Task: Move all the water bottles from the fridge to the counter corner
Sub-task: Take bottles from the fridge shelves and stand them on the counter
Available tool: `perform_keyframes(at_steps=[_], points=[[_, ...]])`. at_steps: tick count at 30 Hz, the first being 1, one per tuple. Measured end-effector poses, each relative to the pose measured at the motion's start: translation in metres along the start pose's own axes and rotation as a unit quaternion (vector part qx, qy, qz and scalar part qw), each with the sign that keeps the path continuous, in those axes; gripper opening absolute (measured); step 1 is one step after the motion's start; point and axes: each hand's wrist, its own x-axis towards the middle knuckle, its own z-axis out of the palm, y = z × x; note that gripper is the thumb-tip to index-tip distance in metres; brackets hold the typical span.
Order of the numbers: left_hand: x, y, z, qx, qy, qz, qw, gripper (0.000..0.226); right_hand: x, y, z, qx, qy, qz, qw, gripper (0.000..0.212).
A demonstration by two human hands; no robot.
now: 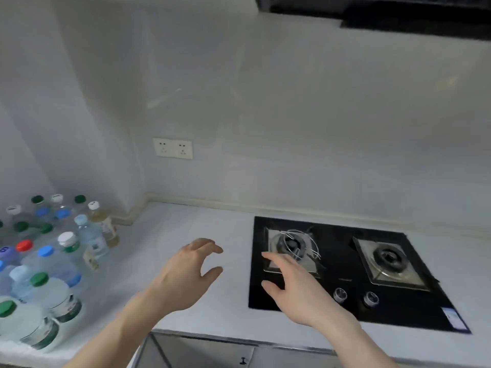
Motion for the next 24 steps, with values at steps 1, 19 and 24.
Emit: perform_keyframes(at_steps=[1,19,24], points=[[0.001,0.026,0.009,-0.01,-0.007,0.022,1.0,0.037,-0.024,0.019,-0.009,0.009,0.013,0.019,1.0,0.059],[-0.027,0.439,0.144,-0.047,-0.145,0.458,0.876,0.043,-0.403,0.206,-0.126,0.052,0.348,0.307,0.884,0.058],[-0.035,0.542,0.18,-0.054,-0.173,0.546,0.818,0.042,-0.482,0.23,-0.148,0.033,0.419,0.381,0.824,0.058]])
